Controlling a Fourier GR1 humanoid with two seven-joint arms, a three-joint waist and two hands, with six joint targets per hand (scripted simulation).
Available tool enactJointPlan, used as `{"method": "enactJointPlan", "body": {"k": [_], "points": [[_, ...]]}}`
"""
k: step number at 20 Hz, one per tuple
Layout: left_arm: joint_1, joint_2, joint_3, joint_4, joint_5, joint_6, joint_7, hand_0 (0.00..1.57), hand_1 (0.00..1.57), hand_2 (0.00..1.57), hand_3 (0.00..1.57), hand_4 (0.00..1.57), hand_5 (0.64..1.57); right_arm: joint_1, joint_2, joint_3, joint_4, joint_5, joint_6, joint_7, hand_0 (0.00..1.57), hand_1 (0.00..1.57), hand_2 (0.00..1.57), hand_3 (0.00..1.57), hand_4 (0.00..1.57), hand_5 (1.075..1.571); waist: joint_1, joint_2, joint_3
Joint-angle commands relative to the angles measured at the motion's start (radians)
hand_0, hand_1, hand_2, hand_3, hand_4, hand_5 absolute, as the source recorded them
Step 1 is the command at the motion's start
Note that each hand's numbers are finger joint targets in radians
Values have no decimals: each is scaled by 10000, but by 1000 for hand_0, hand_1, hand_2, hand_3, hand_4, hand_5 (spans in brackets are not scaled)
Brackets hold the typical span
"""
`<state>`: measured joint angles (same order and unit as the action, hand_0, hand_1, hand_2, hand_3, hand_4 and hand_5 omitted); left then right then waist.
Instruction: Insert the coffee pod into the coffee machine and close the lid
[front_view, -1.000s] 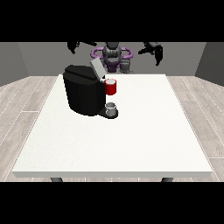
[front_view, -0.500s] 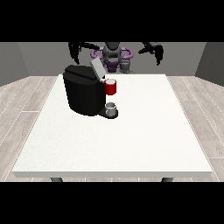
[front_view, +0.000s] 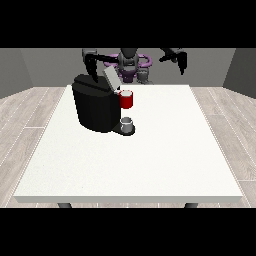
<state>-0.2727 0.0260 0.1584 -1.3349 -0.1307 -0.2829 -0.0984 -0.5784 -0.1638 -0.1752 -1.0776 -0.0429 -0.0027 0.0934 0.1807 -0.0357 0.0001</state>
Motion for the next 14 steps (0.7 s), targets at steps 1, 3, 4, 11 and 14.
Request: {"method": "enactJointPlan", "body": {"k": [1, 3, 4, 11, 14], "points": [[-142, 703, 625, 378, 272, 57, -361, 0, 0, 0, 0, 376, 1571, -616, 309, 558, -373, 14, 133, 670, 0, 0, 0, 0, 0, 1571, -733, 371, -4], [562, 318, 50, -512, 172, 105, -50, 0, 0, 0, 0, 336, 1571, -581, 36, 343, 258, 67, 221, 143, 0, 0, 0, 0, 0, 1571, -228, 409, -1], [330, 484, 91, -644, 281, -7, -171, 0, 0, 0, 0, 309, 1571, -541, 126, 356, 465, 253, -4, -434, 0, 0, 0, 0, 0, 1571, -248, 705, -1], [587, 702, 50, -1051, 286, 215, 296, 0, 0, 0, 0, 361, 1571, -946, 133, 491, 771, 253, 285, -592, 0, 0, 0, 0, 166, 1571, -231, 762, 0], [426, 469, -145, -968, -24, 730, 221, 0, 0, 0, 0, 339, 1571, -1289, 92, 621, 871, 326, 449, -573, 0, 0, 0, 0, 163, 1571, -337, 960, 0]]}}
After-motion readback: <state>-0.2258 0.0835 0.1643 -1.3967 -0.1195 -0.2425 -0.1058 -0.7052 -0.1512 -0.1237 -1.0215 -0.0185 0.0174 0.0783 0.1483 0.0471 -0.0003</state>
